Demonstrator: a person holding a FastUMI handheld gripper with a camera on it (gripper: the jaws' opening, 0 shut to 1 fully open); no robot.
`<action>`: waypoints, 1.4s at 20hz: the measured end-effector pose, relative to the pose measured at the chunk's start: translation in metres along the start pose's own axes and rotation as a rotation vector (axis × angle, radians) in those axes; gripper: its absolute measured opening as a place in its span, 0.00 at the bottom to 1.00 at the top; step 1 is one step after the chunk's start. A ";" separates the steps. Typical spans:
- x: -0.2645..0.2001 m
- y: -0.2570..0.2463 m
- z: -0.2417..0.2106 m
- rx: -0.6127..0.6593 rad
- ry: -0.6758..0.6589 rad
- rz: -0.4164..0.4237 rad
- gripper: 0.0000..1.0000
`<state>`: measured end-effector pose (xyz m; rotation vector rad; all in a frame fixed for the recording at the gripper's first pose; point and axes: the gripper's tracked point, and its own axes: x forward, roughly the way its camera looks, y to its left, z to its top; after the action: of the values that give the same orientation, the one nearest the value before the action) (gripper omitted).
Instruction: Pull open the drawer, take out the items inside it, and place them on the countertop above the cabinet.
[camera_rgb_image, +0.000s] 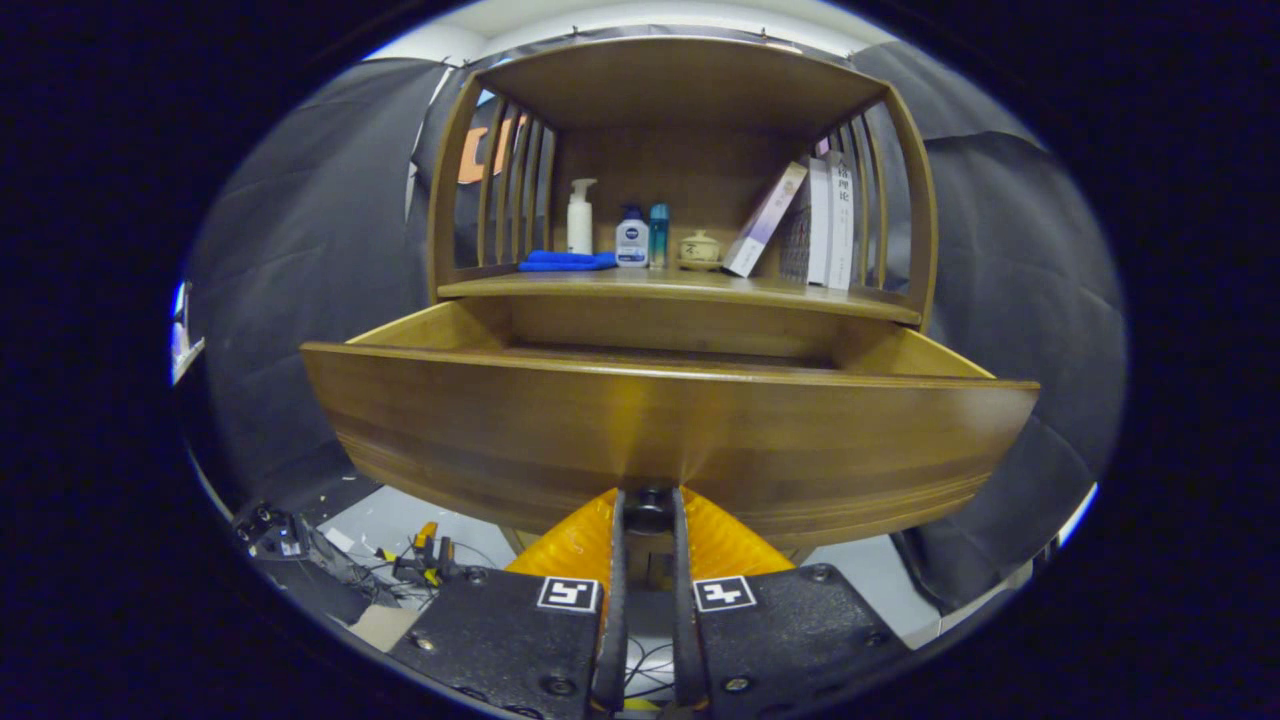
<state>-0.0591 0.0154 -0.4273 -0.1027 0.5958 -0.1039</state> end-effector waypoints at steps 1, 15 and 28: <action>-0.004 0.000 -0.003 -0.003 0.005 0.007 0.22; -0.048 0.017 0.006 -0.054 0.100 0.136 0.38; -0.023 0.016 0.097 -0.107 0.116 0.231 0.84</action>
<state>-0.0224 0.0404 -0.3367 -0.1315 0.7249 0.1470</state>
